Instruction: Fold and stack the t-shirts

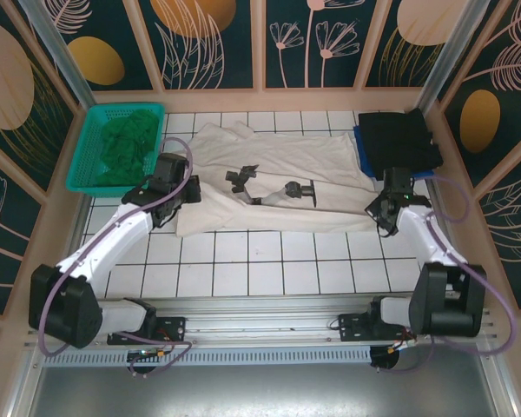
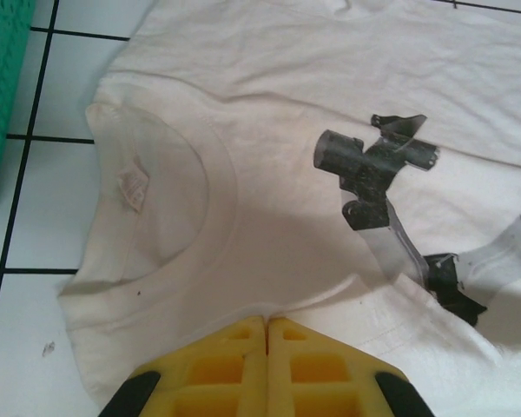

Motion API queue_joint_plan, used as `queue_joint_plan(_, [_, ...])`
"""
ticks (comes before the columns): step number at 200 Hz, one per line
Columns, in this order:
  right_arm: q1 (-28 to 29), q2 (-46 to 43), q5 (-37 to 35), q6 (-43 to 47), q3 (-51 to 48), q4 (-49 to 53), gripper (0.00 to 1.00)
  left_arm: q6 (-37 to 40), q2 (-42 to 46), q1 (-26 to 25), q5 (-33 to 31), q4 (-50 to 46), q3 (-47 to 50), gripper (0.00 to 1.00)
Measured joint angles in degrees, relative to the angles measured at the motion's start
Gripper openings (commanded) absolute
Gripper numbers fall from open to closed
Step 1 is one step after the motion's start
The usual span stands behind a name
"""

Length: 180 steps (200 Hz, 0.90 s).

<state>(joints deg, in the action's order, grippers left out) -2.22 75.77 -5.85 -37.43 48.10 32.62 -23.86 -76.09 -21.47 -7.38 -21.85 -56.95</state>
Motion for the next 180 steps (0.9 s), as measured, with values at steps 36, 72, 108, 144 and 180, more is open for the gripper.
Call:
queue_joint_plan(36, [0.0, 9.31, 0.83, 3.72, 6.8, -1.16, 0.0, 1.01, -6.78, 0.0, -3.08, -0.04, -3.43, 0.0])
queue_joint_plan(72, [0.0, 16.28, 1.05, 6.71, 14.12, -2.71, 0.0, 2.78, -11.67, 0.13, -4.81, 0.24, -7.72, 0.0])
queue_joint_plan(108, [0.0, 22.84, 1.64, 8.87, 18.62, -3.78, 0.0, 5.25, -18.21, 0.28, -5.57, 1.25, -12.79, 0.0])
queue_joint_plan(144, [0.07, 26.69, 2.93, 10.38, 22.12, -3.78, 0.0, 6.6, -21.7, 2.49, -6.19, 1.03, -14.56, 0.0])
queue_joint_plan(180, [0.07, 28.15, 3.32, 10.62, 25.0, -3.89, 0.0, 7.58, -23.8, 4.04, -5.66, 1.03, -17.9, 0.0])
